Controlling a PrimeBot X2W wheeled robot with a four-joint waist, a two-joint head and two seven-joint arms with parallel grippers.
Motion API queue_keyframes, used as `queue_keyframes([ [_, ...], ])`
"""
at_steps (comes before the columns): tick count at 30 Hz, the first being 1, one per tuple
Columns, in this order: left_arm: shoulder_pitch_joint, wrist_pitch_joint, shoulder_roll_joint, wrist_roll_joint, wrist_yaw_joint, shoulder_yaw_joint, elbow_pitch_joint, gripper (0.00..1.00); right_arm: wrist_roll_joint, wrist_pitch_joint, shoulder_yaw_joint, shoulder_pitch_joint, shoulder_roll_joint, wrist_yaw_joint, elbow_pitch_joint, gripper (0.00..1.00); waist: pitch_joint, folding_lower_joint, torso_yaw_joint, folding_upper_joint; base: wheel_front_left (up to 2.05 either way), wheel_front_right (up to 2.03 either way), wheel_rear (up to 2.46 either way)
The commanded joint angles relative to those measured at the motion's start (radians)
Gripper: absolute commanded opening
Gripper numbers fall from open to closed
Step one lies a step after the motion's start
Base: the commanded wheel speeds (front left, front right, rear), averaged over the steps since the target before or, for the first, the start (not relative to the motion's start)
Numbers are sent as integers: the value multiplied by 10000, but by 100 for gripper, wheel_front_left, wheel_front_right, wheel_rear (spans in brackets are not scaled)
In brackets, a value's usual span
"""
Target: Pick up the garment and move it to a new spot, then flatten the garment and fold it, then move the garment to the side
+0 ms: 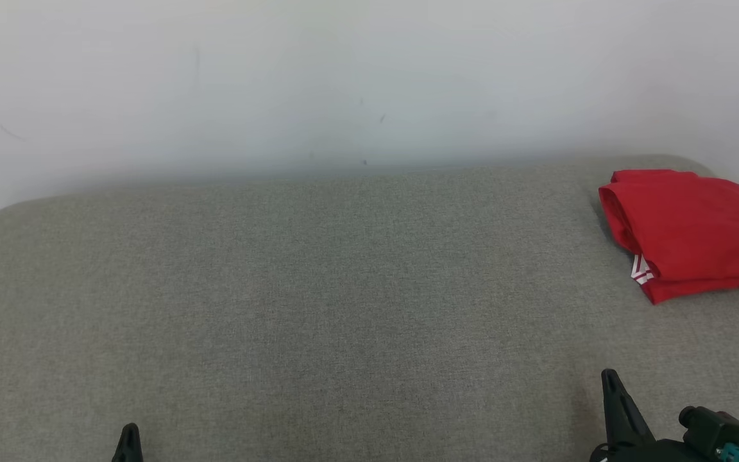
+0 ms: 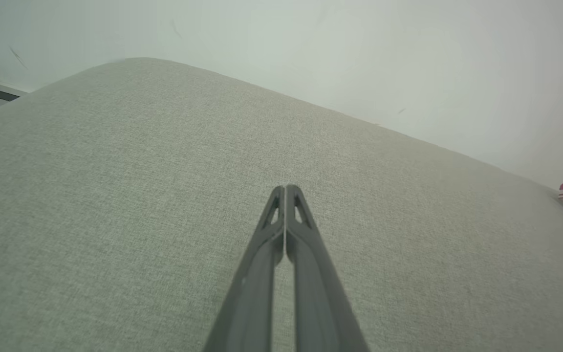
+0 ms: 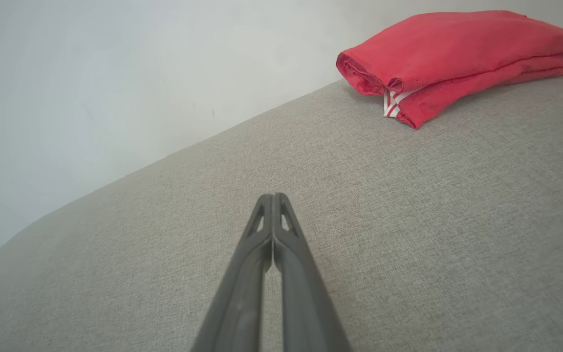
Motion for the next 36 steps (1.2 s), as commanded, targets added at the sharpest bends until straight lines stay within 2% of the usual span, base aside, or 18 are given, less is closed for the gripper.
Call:
queue_keyframes([
  [1,-311,103,25,-580,3,16,-179,0,548,131,-57,-274,29,-2,-228,0,5,0,11,-1,0,0,0],
  [20,-713,849,-10,-3650,6,1,-204,0,3398,873,-191,-485,251,-6,-454,0,52,0,107,-1,0,0,0],
  [36,-992,1389,-33,-5767,8,8,-205,0,5385,1404,-297,-640,412,-8,-601,0,91,0,187,-1,0,0,0],
])
